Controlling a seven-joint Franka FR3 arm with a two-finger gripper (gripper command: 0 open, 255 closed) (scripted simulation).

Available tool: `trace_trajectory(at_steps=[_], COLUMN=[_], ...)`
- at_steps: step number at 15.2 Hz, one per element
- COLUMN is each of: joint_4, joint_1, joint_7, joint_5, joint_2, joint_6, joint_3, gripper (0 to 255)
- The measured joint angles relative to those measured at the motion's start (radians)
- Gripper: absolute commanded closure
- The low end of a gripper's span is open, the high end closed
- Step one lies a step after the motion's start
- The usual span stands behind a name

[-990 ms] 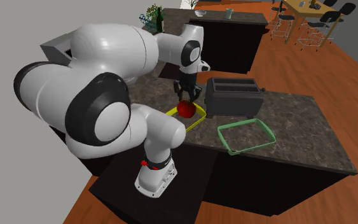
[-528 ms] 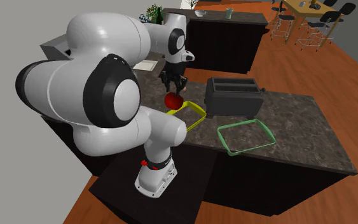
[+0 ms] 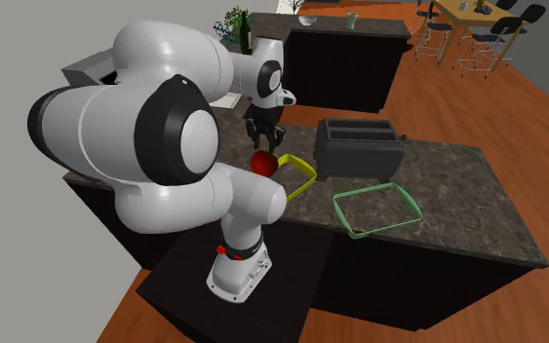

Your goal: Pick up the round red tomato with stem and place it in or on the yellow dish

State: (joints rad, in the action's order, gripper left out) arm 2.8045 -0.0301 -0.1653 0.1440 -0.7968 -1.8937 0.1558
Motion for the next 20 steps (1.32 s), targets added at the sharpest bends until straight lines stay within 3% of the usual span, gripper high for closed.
trace_trajectory(at_steps=[14,20], joint_4=[0.126,0.133], joint_1=[-0.007,-0.008], joint_7=[0.007,0.007], joint_5=[0.026,0.028], joint_2=[0.123,0.127], joint_6=[-0.248,-0.260], joint_3=[0.026,0.027], gripper=[255,255])
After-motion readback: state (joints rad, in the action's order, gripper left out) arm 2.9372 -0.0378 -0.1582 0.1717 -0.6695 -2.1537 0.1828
